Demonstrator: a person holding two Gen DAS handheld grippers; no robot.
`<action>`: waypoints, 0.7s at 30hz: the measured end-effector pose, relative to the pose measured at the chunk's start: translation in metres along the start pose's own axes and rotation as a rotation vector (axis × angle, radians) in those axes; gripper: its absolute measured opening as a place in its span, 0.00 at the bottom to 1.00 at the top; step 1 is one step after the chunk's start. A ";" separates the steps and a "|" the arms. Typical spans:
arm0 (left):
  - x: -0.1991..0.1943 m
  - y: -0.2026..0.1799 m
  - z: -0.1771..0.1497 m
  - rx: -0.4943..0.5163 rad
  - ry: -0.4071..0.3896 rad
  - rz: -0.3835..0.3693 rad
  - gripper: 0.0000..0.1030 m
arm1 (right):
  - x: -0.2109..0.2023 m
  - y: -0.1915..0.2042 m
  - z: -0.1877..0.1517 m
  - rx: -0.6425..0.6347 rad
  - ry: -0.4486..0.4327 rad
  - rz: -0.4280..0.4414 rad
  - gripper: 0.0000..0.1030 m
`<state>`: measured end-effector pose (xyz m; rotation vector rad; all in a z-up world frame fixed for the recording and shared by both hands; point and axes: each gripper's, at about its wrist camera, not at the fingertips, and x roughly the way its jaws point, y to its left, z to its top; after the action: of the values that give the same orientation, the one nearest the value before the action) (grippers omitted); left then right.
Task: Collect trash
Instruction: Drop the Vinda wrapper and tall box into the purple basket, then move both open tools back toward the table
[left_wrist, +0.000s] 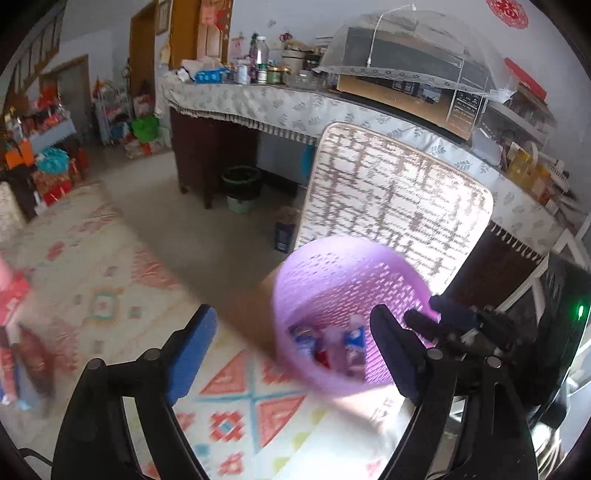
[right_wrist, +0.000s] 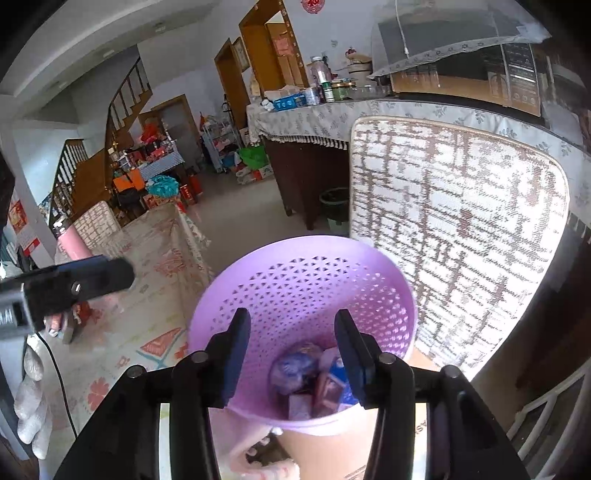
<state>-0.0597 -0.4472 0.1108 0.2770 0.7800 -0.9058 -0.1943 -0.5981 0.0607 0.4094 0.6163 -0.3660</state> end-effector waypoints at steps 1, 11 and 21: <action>-0.008 0.006 -0.006 -0.001 -0.005 0.020 0.82 | -0.002 0.005 -0.001 -0.005 0.000 0.007 0.50; -0.069 0.078 -0.062 -0.118 0.005 0.111 0.82 | -0.007 0.072 -0.017 -0.080 0.035 0.100 0.55; -0.127 0.191 -0.116 -0.304 -0.024 0.255 0.82 | 0.014 0.168 -0.046 -0.166 0.121 0.259 0.58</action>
<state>-0.0126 -0.1950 0.1008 0.0943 0.8270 -0.5410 -0.1306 -0.4351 0.0612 0.3486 0.6969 -0.0421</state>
